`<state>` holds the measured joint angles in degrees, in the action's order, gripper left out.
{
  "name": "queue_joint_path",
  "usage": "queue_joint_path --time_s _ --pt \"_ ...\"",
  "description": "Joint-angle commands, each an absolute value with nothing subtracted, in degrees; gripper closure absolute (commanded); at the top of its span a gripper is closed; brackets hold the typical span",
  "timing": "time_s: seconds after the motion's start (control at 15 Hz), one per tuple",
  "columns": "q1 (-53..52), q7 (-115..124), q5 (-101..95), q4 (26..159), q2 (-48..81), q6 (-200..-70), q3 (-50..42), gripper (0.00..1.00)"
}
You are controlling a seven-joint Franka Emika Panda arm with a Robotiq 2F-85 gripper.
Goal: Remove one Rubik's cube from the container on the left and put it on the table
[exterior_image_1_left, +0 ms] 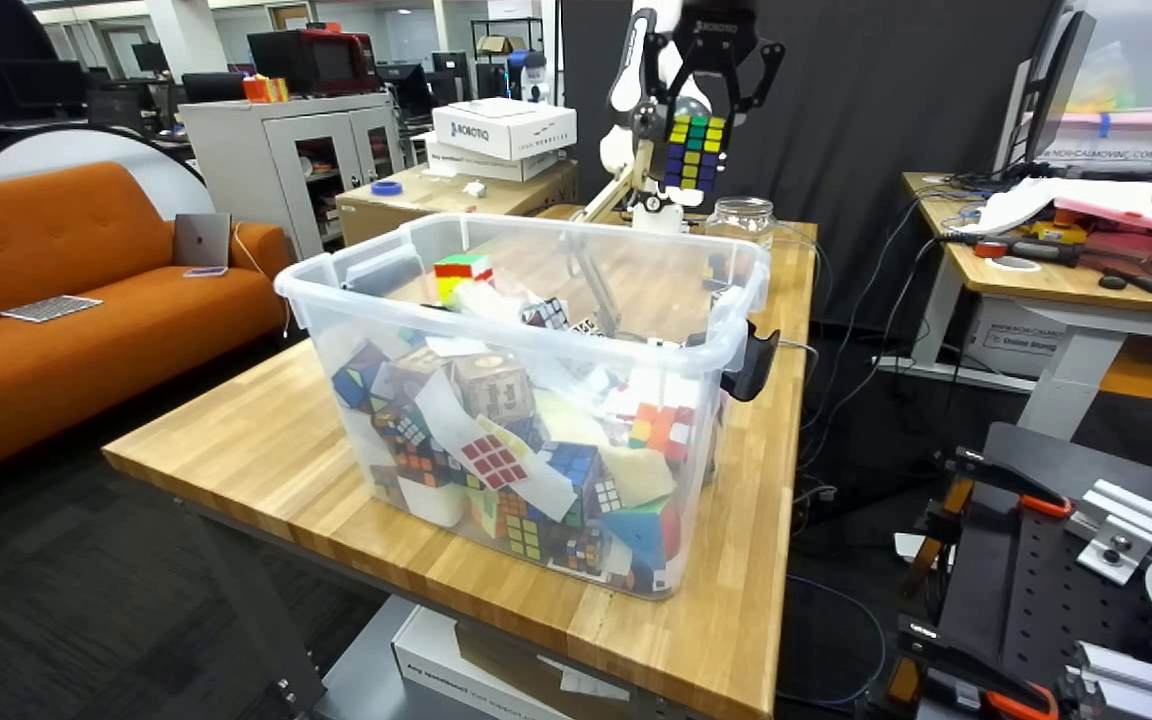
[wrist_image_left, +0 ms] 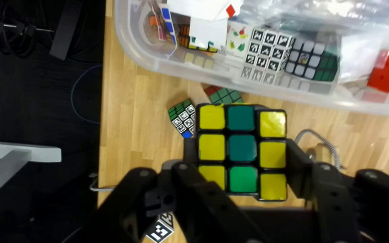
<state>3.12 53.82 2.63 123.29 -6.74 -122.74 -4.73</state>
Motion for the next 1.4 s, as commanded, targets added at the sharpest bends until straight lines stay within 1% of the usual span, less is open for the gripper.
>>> queue_joint_path --time_s 0.0,0.2,0.27,0.8,0.87,1.07,1.33 --pt "6.4 56.0 6.8 122.4 -3.7 -124.1 -6.5 0.63" --pt "7.7 56.5 8.6 122.6 -0.8 -123.9 -7.9 0.63" --pt "7.5 55.1 6.9 123.1 -1.9 -123.4 -7.9 0.38" --pt "7.5 56.3 7.4 122.8 -0.6 -123.5 -8.1 0.38" --pt "7.5 56.3 7.4 122.8 -0.6 -123.5 -8.1 0.63" --pt "8.2 55.5 9.4 121.2 2.7 -121.7 -8.9 0.63" --pt "10.7 52.3 18.0 118.7 9.0 -120.3 -11.4 0.63"
